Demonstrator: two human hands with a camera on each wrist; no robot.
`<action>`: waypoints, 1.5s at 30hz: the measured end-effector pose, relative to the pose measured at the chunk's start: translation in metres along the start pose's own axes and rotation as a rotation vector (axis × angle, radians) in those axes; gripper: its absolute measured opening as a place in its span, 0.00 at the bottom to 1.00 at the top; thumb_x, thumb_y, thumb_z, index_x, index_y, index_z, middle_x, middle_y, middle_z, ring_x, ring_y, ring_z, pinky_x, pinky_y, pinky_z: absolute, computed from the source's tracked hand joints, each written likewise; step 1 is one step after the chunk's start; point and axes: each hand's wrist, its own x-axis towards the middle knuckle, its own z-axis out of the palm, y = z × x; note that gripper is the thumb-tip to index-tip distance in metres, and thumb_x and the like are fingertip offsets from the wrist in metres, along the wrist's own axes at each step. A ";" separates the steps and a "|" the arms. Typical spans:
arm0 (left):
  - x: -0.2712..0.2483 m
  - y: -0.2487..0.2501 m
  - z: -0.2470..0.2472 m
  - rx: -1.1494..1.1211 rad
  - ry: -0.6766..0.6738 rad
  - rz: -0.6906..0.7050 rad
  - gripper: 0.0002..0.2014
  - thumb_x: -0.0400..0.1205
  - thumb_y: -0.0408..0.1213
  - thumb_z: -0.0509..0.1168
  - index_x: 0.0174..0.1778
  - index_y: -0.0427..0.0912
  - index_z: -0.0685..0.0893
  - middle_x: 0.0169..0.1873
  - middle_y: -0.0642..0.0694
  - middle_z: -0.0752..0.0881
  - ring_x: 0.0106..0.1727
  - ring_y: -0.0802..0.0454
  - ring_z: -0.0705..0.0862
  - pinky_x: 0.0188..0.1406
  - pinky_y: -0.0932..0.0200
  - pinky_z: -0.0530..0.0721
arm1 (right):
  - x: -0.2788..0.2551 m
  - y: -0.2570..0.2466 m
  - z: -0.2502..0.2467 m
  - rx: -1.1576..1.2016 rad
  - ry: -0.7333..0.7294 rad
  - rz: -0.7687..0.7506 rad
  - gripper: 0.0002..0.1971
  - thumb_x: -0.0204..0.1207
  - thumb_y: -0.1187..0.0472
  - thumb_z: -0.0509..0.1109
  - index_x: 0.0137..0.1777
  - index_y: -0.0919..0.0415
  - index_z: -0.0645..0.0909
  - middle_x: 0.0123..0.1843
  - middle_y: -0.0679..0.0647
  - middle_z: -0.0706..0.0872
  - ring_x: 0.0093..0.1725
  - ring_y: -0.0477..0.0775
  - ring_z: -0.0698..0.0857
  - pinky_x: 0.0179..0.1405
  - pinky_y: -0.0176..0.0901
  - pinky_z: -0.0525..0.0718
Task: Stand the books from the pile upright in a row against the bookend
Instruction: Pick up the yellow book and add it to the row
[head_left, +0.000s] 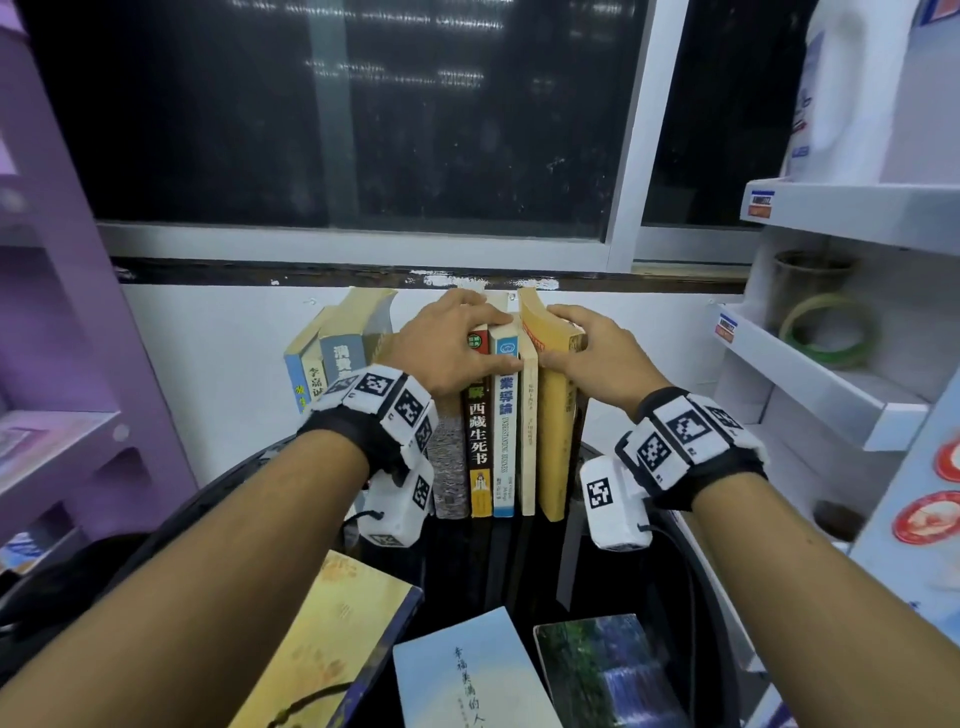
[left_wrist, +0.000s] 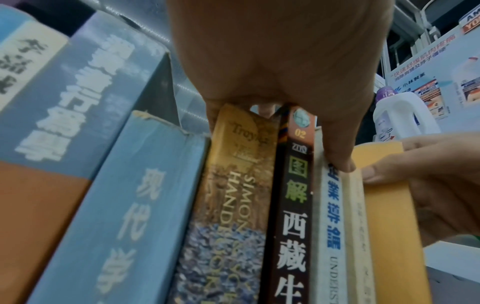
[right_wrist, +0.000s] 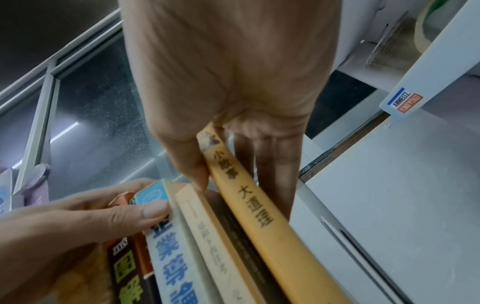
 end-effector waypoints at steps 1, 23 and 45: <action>0.000 -0.001 0.000 -0.014 -0.013 -0.012 0.31 0.73 0.62 0.69 0.72 0.59 0.76 0.79 0.51 0.66 0.78 0.50 0.67 0.75 0.44 0.70 | -0.002 0.002 -0.001 0.031 -0.049 0.015 0.32 0.76 0.61 0.74 0.78 0.45 0.69 0.63 0.51 0.85 0.50 0.49 0.87 0.46 0.48 0.90; -0.002 0.001 0.004 -0.050 -0.009 -0.047 0.29 0.73 0.63 0.68 0.71 0.63 0.75 0.83 0.53 0.59 0.80 0.49 0.67 0.76 0.38 0.68 | -0.013 0.053 0.039 0.194 -0.195 0.062 0.41 0.70 0.73 0.78 0.77 0.43 0.67 0.62 0.52 0.85 0.53 0.56 0.90 0.41 0.59 0.92; -0.010 0.005 0.001 -0.025 0.012 -0.022 0.27 0.77 0.58 0.68 0.72 0.61 0.74 0.83 0.51 0.61 0.80 0.49 0.66 0.77 0.44 0.68 | -0.019 0.055 0.041 0.164 -0.169 0.059 0.47 0.69 0.65 0.81 0.82 0.37 0.60 0.61 0.50 0.87 0.60 0.51 0.88 0.55 0.56 0.89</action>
